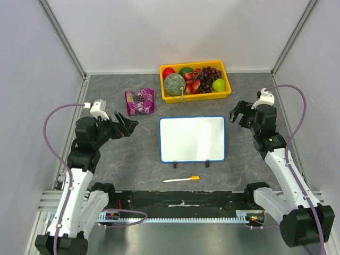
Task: Write a sentence on the whiteboard
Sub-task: Pick up the whiteboard marker from the corner of the board.
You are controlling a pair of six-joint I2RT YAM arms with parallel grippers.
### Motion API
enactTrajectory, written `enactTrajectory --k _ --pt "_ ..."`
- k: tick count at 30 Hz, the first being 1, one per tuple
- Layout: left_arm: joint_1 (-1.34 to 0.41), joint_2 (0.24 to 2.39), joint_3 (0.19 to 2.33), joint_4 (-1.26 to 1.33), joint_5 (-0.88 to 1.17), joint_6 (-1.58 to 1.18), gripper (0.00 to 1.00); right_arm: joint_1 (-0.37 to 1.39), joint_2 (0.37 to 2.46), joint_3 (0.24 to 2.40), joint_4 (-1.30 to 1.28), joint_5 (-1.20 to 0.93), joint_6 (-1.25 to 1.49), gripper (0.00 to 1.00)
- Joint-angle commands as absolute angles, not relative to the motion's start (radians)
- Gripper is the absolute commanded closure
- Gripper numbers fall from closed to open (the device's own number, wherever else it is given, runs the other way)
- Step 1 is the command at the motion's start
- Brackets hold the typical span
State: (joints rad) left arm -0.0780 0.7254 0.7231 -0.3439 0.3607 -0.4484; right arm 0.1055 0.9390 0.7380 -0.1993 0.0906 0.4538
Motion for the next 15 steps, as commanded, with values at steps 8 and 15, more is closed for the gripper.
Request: enactTrajectory --k 8,15 --pt "-0.075 0.682 0.698 -0.36 0.616 -0.419 0.0 0.106 0.911 0.775 -0.281 -0.089 0.436 0.02" --pt "-0.116 0.723 0.771 -0.459 0.663 -0.354 0.0 0.106 0.907 0.798 -0.363 -0.121 0.397 0.02"
